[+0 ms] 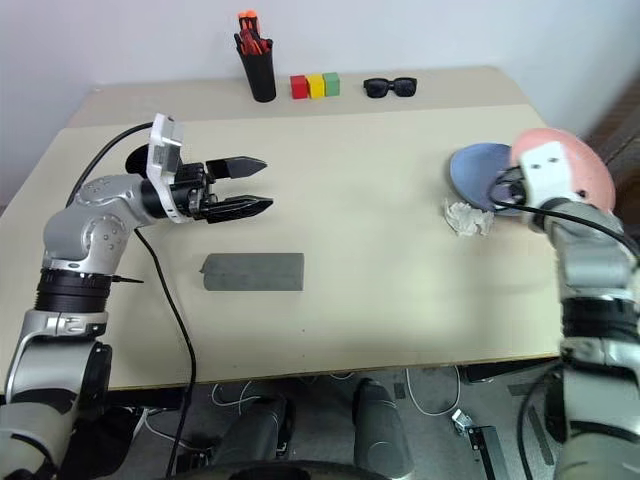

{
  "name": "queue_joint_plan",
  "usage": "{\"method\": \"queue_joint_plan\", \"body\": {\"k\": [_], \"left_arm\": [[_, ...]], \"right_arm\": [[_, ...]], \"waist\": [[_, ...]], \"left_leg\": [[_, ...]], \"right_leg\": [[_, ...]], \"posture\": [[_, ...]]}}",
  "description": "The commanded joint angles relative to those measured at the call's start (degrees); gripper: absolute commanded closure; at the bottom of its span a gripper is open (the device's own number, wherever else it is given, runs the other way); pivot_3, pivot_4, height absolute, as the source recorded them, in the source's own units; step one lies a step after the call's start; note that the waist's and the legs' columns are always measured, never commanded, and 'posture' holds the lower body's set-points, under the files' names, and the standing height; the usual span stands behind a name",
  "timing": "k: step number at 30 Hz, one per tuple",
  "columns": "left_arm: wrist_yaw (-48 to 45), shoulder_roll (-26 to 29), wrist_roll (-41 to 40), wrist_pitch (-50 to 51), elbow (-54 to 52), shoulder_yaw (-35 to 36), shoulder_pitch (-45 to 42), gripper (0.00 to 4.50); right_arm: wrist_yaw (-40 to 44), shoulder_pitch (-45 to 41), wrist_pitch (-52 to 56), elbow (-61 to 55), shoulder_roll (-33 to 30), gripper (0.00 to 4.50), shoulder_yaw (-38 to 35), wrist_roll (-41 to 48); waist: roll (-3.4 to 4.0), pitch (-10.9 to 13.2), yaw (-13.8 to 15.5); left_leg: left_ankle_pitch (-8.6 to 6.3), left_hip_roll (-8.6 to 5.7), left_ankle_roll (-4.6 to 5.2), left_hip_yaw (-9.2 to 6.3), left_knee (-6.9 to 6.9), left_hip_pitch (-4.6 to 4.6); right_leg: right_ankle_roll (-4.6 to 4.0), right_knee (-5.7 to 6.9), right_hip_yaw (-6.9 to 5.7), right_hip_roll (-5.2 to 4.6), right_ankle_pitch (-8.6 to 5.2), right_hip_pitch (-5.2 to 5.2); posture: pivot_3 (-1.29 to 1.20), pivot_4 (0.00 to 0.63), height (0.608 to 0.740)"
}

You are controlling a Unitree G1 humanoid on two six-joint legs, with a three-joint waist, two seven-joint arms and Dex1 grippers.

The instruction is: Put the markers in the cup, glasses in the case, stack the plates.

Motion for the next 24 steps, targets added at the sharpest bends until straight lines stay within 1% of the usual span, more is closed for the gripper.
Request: {"method": "queue_joint_plan", "body": {"k": [1, 3, 6, 8, 12, 13, 15, 17, 21, 24], "left_arm": [[0.8, 1.0, 0.0, -0.9, -2.0, 2.1, 0.4, 0.00], [1.1, 1.6, -0.3, -0.7, -2.9, 2.6, 1.1, 0.00], [1.7, 2.4, -1.2, -0.1, -4.5, 3.8, 2.9, 0.00], [1.9, 2.7, -1.0, -0.1, -5.0, 4.0, 3.9, 0.00], [2.3, 2.8, -1.2, 0.0, -5.5, 4.3, 4.8, 0.00], [2.4, 2.9, -1.3, 0.1, -5.6, 4.4, 5.0, 0.00], [2.5, 3.1, -1.6, 0.5, -5.9, 4.7, 5.4, 0.00], [2.4, 3.4, -2.0, 0.9, -6.1, 5.1, 5.9, 0.00], [2.1, 3.3, -2.2, 0.8, -6.1, 5.4, 6.1, 0.00], [2.0, 3.2, -2.6, 0.9, -6.0, 5.4, 5.5, 0.00]], "right_arm": [[0.4, -7.1, -6.6, 9.7, 1.0, 4.47, 3.1, -3.4], [0.8, -9.5, -8.9, 14.5, 1.7, 4.47, 4.2, -4.1], [1.4, -12.0, -12.0, 18.8, 2.6, 3.50, 4.4, -3.9], [1.5, -13.3, -11.9, 19.6, 3.6, 2.52, 3.2, -2.6], [1.3, -14.1, -9.8, 18.2, 4.3, 0.41, 0.0, 0.5], [1.9, -14.0, -8.3, 16.6, 4.5, 0.05, -1.5, 2.4], [3.5, -13.3, -5.3, 12.5, 4.4, 0.05, -3.3, 5.0], [5.4, -10.9, 0.7, 5.8, 4.4, 0.05, -4.7, 8.1], [8.9, -2.5, 8.4, -7.8, 3.2, 0.05, -3.4, 9.6], [9.3, 3.1, 12.4, -14.8, 1.8, 0.05, -2.6, 9.0]], "waist": [[0.00, 0.0, 0.0], [0.01, 0.0, 0.0], [0.01, 0.0, -0.1], [0.01, 0.0, -0.4], [0.02, 0.0, -0.7], [0.02, 0.0, -0.6], [0.03, 0.0, -0.7], [0.04, 0.0, -0.7], [0.03, 0.0, -0.5], [0.03, 0.0, -0.1]], "left_leg": [[0.00, -0.01, 0.00, 0.00, 0.00, -0.04], [0.00, -0.01, 0.00, 0.00, -0.01, -0.05], [0.00, -0.01, -0.01, 0.00, -0.05, -0.06], [0.00, -0.01, 0.00, 0.00, -0.06, -0.05], [0.00, 0.00, -0.01, 0.00, -0.06, -0.03], [0.00, 0.00, -0.01, 0.00, -0.06, -0.03], [0.00, 0.00, 0.00, 0.00, -0.06, -0.03], [0.00, 0.00, 0.00, 0.00, -0.06, -0.03], [-0.01, 0.01, 0.01, -0.02, -0.06, -0.02], [-0.01, -0.01, 0.01, -0.02, 0.00, -0.04]], "right_leg": [[0.00, -0.01, 0.00, -0.01, 0.00, -0.03], [0.00, -0.02, 0.00, -0.02, 0.00, -0.05], [0.00, -0.01, -0.01, -0.02, 0.00, -0.06], [0.00, 0.00, -0.01, -0.02, 0.00, -0.07], [0.00, 0.02, -0.01, -0.01, 0.00, -0.07], [0.00, 0.02, -0.01, -0.01, 0.00, -0.06], [0.00, 0.02, -0.01, -0.01, 0.01, -0.06], [0.00, 0.04, -0.01, -0.01, 0.01, -0.07], [0.00, 0.09, -0.02, 0.00, 0.00, -0.08], [0.00, 0.10, -0.02, -0.01, 0.01, -0.06]], "posture": [[0.00, 0.150, 0.740], [0.00, 0.150, 0.740], [0.00, 0.150, 0.740], [0.00, 0.150, 0.740], [0.00, 0.150, 0.740], [0.00, 0.150, 0.740], [0.00, 0.150, 0.740], [0.00, 0.150, 0.740], [0.00, 0.150, 0.740], [0.00, 0.150, 0.740]]}}
